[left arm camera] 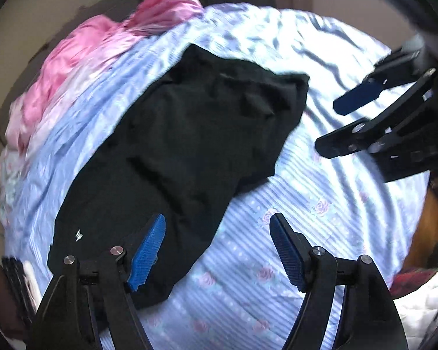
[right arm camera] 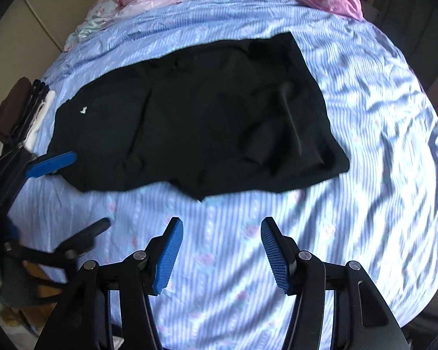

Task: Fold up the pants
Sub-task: 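Close both grippers on the edge of the folded shorts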

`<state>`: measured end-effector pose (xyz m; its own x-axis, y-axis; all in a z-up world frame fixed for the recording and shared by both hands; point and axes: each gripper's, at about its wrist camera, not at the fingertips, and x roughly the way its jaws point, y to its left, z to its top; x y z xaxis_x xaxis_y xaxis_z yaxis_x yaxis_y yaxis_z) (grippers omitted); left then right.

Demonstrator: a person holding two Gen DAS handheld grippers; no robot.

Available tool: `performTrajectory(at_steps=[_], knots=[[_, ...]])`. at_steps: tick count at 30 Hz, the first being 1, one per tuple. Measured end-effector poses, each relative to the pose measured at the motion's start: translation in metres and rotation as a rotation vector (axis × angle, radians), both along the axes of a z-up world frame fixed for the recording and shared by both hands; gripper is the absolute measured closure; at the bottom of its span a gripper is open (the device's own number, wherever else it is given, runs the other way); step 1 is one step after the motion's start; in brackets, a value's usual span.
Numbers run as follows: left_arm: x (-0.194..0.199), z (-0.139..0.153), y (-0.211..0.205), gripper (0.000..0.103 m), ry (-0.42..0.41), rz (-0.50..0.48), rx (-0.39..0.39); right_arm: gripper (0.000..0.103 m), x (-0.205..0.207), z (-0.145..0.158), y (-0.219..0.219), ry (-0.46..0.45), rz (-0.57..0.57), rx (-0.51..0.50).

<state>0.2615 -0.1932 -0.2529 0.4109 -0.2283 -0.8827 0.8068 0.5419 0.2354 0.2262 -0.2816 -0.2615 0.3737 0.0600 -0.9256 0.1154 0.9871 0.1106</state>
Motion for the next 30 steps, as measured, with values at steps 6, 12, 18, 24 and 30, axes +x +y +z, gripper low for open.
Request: performTrajectory(at_steps=[6,12,18,24,30], knots=[[0.021,-0.036,-0.022,0.042,0.059,0.034,0.067,0.053,-0.006,-0.021,-0.013,0.032,-0.013,0.058],[0.046,-0.061,-0.027,0.081,0.139,0.092,0.112,0.053,0.002,-0.034,-0.012,0.052,0.011,0.08],[0.089,-0.041,-0.008,0.096,0.291,0.215,-0.013,0.064,0.02,-0.037,-0.008,0.046,0.038,0.123],[0.13,-0.021,-0.004,0.096,0.277,0.261,-0.071,0.067,0.046,-0.043,-0.002,0.045,0.066,0.194],[0.151,-0.018,-0.007,0.095,0.324,0.267,-0.085,0.067,0.068,-0.058,0.009,0.087,0.081,0.252]])
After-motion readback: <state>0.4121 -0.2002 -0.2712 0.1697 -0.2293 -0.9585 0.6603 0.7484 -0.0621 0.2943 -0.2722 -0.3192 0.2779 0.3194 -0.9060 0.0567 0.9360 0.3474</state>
